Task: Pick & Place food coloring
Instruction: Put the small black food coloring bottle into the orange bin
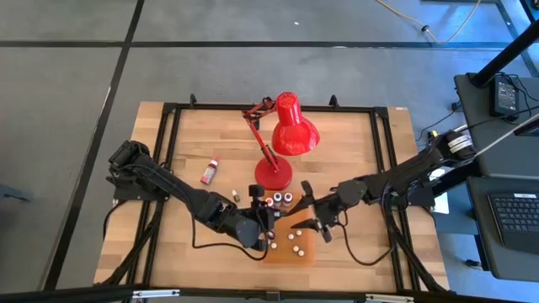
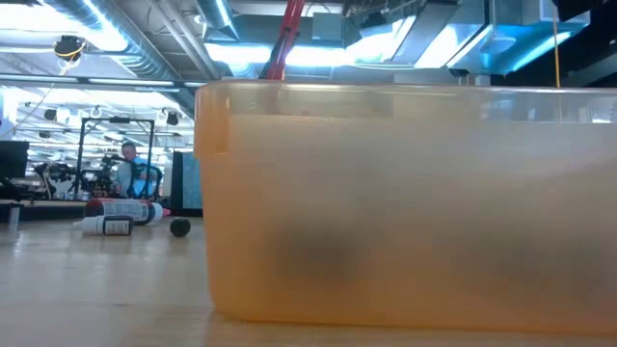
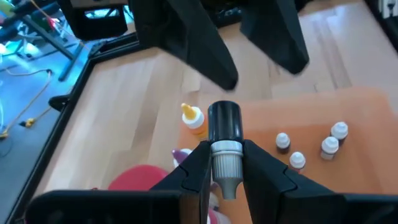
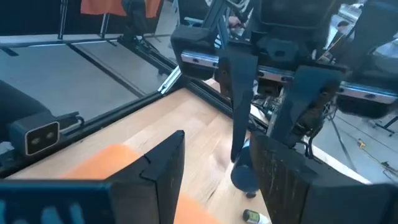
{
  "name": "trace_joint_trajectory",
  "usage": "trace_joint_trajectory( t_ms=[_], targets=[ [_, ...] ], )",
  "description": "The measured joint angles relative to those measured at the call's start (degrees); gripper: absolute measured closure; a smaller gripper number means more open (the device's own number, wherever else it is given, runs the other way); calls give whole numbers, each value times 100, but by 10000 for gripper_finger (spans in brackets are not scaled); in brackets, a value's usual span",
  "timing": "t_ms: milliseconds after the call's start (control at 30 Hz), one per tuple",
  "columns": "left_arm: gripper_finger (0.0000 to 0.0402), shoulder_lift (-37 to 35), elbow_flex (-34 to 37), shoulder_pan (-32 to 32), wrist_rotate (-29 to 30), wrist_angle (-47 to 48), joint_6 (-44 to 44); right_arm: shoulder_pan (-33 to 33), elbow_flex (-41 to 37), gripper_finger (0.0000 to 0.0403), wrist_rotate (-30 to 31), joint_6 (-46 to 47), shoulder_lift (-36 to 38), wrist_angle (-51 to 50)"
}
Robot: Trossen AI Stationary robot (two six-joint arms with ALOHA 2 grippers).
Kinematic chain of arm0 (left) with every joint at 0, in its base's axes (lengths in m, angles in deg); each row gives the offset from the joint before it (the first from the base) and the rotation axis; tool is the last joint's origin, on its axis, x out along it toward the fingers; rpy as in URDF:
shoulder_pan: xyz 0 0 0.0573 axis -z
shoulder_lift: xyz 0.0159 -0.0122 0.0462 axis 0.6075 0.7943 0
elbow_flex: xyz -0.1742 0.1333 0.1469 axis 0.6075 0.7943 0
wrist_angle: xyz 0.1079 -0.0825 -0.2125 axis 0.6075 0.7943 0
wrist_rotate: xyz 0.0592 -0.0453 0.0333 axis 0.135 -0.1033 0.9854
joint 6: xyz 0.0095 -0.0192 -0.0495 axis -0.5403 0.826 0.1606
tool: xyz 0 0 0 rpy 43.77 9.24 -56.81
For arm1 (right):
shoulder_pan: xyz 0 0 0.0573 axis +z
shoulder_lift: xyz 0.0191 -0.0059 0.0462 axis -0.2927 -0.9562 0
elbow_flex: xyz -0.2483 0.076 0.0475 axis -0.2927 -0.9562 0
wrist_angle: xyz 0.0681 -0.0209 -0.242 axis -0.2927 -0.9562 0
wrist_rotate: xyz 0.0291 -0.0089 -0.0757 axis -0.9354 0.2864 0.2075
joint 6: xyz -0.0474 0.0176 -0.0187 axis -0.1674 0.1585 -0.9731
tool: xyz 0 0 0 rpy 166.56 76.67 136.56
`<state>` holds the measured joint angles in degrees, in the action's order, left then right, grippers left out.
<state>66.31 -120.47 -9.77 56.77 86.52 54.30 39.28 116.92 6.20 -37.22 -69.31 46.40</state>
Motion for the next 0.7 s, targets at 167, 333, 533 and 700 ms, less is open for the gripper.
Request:
trace_joint_trajectory(
  t_ms=[167, 333, 533, 700],
  targets=[
    [334, 0, -1, -1, -125, -128, -17, 0, 0, 219, 0, -77, -165, 273],
    [334, 0, -1, -1, -134, -138, -15, 0, 0, 219, 0, -77, -167, 272],
    [333, 0, -1, -1, -122, -139, -17, -2, 0, 219, -97, -75, -167, 261],
    [333, 0, -1, -1, -108, -139, -107, -2, 0, 219, -301, -72, -167, 256]
  ],
)
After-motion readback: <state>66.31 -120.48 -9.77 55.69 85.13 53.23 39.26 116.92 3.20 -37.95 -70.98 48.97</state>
